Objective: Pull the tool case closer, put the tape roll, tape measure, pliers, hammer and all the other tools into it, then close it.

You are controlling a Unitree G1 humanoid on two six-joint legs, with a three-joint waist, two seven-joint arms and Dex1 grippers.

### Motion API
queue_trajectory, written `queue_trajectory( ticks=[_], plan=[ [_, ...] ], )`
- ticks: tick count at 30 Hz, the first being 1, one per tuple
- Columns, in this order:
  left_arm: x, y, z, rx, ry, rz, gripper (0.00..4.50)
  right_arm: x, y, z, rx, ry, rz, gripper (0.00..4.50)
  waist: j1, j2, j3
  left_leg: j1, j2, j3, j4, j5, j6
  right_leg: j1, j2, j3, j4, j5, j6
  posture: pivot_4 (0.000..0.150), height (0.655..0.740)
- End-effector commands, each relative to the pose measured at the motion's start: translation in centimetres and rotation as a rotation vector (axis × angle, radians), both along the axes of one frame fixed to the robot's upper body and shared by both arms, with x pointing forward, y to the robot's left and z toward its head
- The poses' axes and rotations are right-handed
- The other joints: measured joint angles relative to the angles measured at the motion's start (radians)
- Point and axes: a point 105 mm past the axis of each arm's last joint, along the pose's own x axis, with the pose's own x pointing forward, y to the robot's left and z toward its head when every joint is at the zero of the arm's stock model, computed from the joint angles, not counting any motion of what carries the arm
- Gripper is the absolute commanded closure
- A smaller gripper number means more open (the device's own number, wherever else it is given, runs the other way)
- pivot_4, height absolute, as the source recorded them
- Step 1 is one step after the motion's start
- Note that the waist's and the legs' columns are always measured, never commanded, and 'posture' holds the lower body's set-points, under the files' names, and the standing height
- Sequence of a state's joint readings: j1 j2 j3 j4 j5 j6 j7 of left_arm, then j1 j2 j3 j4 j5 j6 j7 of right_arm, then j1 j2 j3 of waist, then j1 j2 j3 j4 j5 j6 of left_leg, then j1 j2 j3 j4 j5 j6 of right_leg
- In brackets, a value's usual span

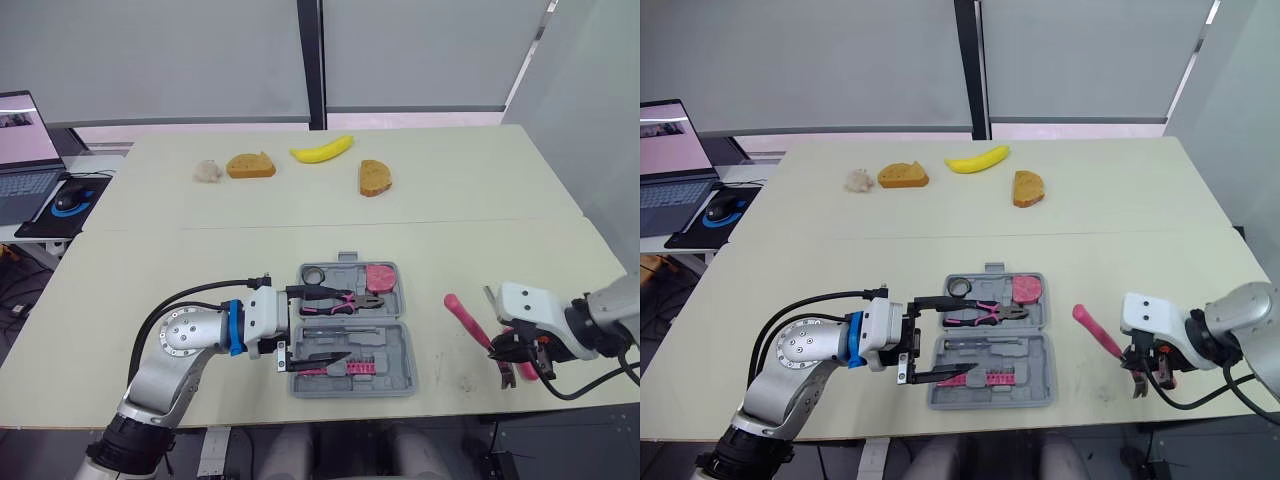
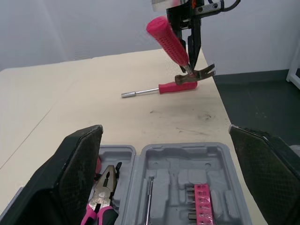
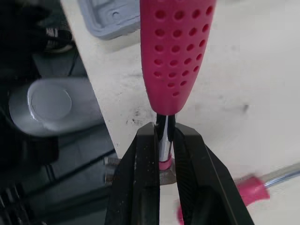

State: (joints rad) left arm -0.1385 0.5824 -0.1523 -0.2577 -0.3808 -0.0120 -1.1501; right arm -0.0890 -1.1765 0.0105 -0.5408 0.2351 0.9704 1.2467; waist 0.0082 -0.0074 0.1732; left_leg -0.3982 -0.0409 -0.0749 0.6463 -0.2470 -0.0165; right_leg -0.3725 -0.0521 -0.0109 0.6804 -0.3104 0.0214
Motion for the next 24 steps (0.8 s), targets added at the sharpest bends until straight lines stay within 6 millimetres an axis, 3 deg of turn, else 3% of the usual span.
queue_trajectory(
  ticks=[1, 6, 11, 19, 24],
  plan=[
    [-0.1, -0.3, 0.3, -0.004, -0.031, -0.024, 0.0, -0.7, 0.2, -0.3, 0.066, 0.01, -0.204, 4.29, 0.0, 0.0, 0.0, 0.0, 0.0, 0.0, 0.0, 0.0, 0.0, 0.0, 0.0, 0.0, 0.0, 0.0, 0.0, 0.15, 0.74],
    [-0.1, -0.5, 0.4, -0.005, -0.039, -0.037, 0.0, -1.0, -0.5, -2.3, 0.124, 0.028, -0.509, 4.29, -0.001, 0.0, 0.0, 0.0, 0.0, 0.0, 0.0, 0.0, 0.0, 0.0, 0.001, 0.0, 0.0, 0.0, 0.0, 0.15, 0.74],
    [-0.1, -0.8, 0.7, -0.01, -0.044, -0.058, 0.0, 1.4, -0.2, -3.2, 0.176, -0.038, -0.723, 4.29, -0.009, -0.001, 0.0, 0.001, 0.0, 0.0, 0.0, 0.0, 0.0, 0.0, 0.001, 0.0, 0.0, 0.0, 0.001, 0.15, 0.74],
    [-0.3, -1.0, 0.5, 0.004, -0.046, -0.076, 0.0, 6.0, 1.2, -4.4, 0.197, -0.12, -0.828, 4.29, -0.014, 0.0, 0.0, 0.001, 0.0, 0.0, -0.001, 0.0, 0.0, 0.0, 0.002, 0.001, 0.001, 0.0, 0.001, 0.15, 0.74],
    [-0.1, -1.0, 0.4, 0.013, -0.05, -0.077, 0.0, 6.6, 2.8, -6.0, 0.212, -0.083, -0.851, 4.29, -0.015, 0.0, 0.0, 0.0, 0.0, -0.001, -0.001, 0.0, 0.0, -0.001, 0.002, 0.001, 0.001, 0.0, 0.001, 0.15, 0.74]
  ],
)
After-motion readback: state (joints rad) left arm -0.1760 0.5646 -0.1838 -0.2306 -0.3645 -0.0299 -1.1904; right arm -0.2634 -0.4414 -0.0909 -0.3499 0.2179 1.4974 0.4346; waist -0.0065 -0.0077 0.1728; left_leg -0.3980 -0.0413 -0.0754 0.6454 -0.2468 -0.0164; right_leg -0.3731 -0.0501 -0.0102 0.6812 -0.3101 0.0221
